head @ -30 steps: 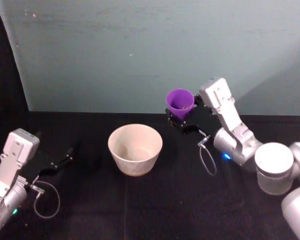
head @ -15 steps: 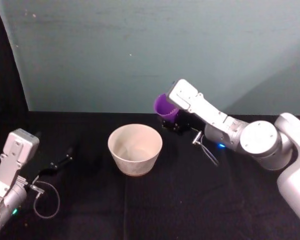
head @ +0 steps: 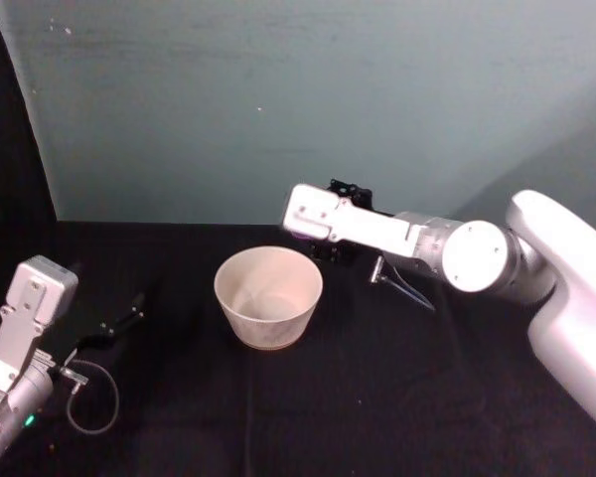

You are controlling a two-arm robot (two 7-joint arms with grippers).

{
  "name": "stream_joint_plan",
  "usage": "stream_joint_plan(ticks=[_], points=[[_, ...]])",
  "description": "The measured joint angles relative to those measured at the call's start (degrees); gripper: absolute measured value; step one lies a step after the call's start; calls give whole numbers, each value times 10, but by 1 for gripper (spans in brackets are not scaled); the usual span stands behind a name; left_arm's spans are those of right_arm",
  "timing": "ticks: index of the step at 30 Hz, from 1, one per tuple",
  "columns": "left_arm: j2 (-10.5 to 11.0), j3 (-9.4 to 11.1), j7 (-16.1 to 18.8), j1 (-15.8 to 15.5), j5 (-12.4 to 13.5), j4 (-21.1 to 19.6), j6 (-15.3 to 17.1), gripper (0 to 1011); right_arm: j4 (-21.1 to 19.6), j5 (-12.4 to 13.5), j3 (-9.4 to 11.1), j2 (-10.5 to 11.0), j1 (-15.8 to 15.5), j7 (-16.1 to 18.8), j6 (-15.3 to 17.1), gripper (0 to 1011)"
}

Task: Pick up the cup and pour the mung beans from the cup into the bowl.

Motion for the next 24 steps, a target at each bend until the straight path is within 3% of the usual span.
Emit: stream_joint_plan(ticks=[6, 24], points=[[0, 0, 0, 0, 0, 0, 0, 1011, 15, -61, -39, -5, 24, 8, 0, 723], [0, 0, 0, 0, 0, 0, 0, 1011, 0, -159, -78, -15, 22, -21, -2, 724]])
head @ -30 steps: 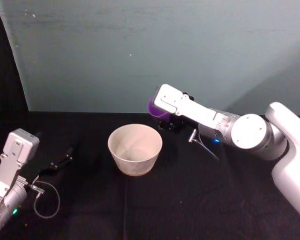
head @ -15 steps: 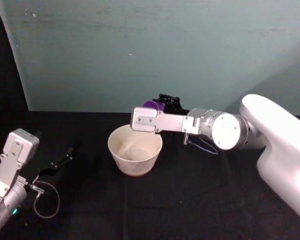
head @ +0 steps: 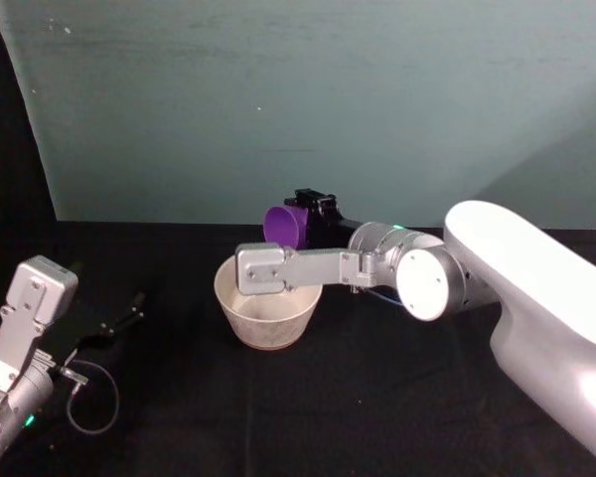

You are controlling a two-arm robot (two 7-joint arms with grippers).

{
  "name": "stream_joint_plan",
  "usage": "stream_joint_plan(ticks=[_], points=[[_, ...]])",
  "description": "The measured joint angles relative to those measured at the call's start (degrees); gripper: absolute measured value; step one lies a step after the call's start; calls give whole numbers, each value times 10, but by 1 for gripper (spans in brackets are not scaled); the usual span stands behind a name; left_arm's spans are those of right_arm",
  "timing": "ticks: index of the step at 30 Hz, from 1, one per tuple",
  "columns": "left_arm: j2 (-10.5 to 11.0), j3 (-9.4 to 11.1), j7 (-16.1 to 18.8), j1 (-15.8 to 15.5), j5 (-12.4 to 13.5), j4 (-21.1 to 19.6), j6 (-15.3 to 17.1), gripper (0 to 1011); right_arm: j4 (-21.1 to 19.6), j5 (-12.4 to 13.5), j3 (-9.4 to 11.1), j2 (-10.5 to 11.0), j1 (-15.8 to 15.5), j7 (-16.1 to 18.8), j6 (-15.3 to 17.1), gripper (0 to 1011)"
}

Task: Pick up the cup and pour the mung beans from the cup into the bowl.

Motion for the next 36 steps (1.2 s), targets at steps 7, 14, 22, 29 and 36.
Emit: stream_joint_plan(ticks=[7, 14, 22, 29, 36], points=[[0, 0, 0, 0, 0, 0, 0, 1011, -13, -51, -24, 1, -1, -1, 11, 724], [0, 0, 0, 0, 0, 0, 0, 1011, -20, -109, -49, 1, 0, -4, 27, 724], [0, 0, 0, 0, 0, 0, 0, 1011, -22, -149, -62, -1, 0, -7, 34, 723], [0, 0, 0, 0, 0, 0, 0, 1011, -24, -170, -63, -3, -2, -6, 35, 724], [0, 0, 0, 0, 0, 0, 0, 1011, -26, -191, -66, -4, -5, -4, 35, 724]])
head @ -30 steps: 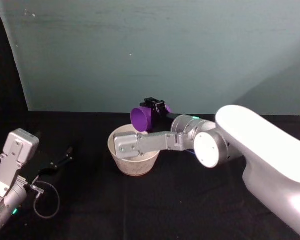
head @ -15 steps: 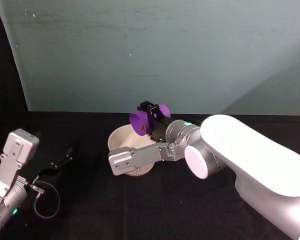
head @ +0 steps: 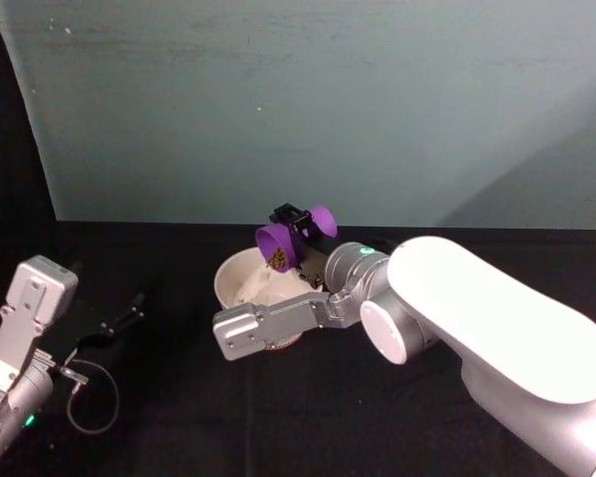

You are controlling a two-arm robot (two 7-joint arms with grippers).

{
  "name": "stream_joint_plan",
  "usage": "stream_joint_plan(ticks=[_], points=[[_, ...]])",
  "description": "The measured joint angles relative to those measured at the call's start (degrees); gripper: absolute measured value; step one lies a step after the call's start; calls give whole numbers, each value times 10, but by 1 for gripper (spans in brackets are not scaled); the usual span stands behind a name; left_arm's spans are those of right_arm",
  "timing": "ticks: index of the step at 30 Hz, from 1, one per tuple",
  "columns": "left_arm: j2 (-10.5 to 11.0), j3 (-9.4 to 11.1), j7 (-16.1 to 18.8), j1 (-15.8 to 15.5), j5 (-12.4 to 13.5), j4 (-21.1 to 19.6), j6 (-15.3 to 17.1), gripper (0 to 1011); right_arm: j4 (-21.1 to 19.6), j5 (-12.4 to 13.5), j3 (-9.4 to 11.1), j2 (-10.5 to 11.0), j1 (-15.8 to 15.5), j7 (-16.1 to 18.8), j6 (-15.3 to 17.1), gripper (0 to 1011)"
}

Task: Pick up the cup and pour the mung beans from the cup into the bowl.

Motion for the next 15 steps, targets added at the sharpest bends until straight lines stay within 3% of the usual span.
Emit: stream_joint_plan(ticks=[15], points=[[0, 0, 0, 0, 0, 0, 0, 1011, -2, -43, -8, -3, -3, 4, -2, 724]])
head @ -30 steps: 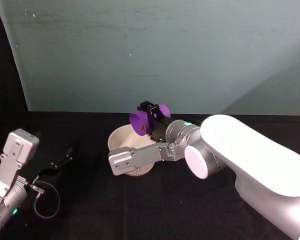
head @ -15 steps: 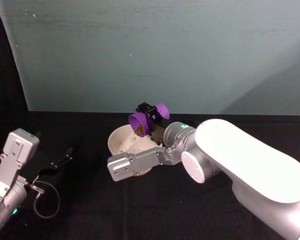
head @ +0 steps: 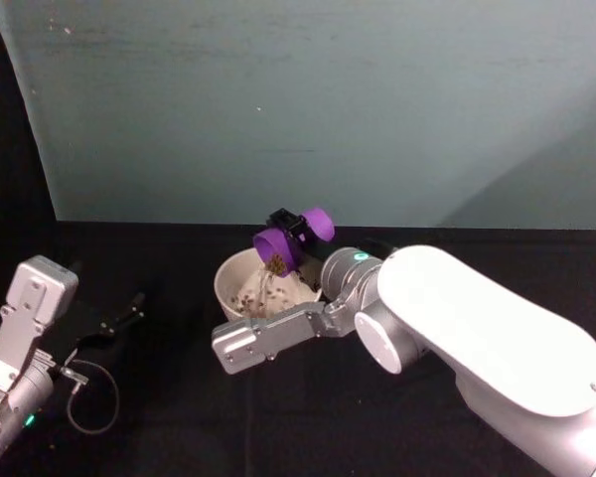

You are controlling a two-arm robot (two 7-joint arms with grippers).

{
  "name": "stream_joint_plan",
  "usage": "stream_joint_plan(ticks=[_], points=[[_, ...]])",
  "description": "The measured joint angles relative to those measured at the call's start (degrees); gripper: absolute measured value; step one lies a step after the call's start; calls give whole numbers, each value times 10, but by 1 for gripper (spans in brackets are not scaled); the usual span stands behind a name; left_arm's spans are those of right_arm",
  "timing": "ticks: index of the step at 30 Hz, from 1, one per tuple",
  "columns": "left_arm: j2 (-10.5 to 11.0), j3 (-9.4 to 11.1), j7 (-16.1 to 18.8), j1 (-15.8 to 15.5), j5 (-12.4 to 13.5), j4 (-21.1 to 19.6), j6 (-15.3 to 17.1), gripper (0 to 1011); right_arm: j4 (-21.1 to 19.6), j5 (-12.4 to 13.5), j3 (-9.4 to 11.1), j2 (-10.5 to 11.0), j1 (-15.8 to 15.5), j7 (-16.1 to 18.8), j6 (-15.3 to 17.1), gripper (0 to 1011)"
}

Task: Pick up the cup and pour the mung beans from the cup into the bowl.

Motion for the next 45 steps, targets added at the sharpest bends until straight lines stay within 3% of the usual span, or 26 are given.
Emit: stream_joint_plan(ticks=[15, 21, 27, 31, 37, 45], points=[[0, 0, 0, 0, 0, 0, 0, 1011, -5, -72, -31, 0, 0, -7, 13, 723], [0, 0, 0, 0, 0, 0, 0, 1011, -7, -129, -59, 5, 1, -22, 22, 723], [0, 0, 0, 0, 0, 0, 0, 1011, -2, -206, -109, 9, 10, -23, 20, 724], [0, 0, 0, 0, 0, 0, 0, 1011, 5, -235, -124, 7, 13, -21, 21, 723], [0, 0, 0, 0, 0, 0, 0, 1011, 9, -259, -128, 6, 13, -19, 25, 723], [0, 0, 0, 0, 0, 0, 0, 1011, 11, -270, -125, 4, 10, -19, 25, 723]])
